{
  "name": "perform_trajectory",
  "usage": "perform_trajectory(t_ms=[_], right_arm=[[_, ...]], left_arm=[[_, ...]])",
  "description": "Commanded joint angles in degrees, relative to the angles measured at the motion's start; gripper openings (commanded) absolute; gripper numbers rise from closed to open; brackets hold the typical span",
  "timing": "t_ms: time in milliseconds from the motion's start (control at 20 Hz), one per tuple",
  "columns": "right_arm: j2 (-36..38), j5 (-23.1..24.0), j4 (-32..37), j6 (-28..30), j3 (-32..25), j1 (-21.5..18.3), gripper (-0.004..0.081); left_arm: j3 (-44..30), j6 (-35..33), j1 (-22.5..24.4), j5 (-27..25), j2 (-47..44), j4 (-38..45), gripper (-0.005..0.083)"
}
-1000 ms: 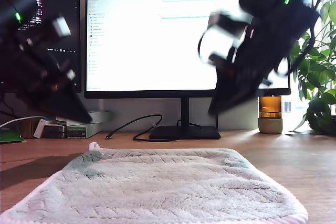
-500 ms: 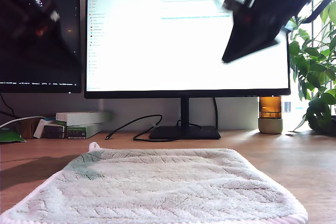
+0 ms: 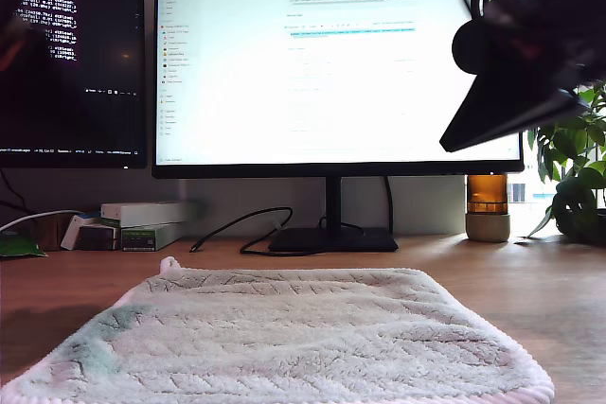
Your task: Fold the tea towel to a neat square and place it to the right
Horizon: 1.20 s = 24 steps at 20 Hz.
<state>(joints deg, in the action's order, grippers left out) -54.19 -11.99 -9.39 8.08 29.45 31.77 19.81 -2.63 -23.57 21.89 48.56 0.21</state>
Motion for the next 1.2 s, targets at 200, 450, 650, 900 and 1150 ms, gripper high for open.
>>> perform_trajectory(t_ms=[200,450,650,900,1150], right_arm=[[4.6,3.9,-5.7,5.2,-4.1,8.6,-0.0013],[4.6,3.7,-4.8,24.1,-3.8,13.3,-0.0013],[4.5,3.6,-7.3,32.6,-3.8,13.4,0.0002],[4.3,2.8,-9.6,35.9,-3.8,15.2,0.0213],[0.2,4.2,-13.7,43.4,-3.8,17.1,0.0252]], left_arm=[[-10.1,3.7,-10.7,-2.3,-11.6,-3.1,-0.0023],[-9.7,4.1,-18.9,-3.8,-13.3,3.7,-0.0023],[-7.9,-1.9,-21.8,-3.0,-13.3,2.5,-0.0021],[-7.6,-18.0,-24.5,-3.2,-11.6,3.0,0.0189],[-7.6,-26.6,-24.9,-5.5,-9.9,-2.4,0.036]])
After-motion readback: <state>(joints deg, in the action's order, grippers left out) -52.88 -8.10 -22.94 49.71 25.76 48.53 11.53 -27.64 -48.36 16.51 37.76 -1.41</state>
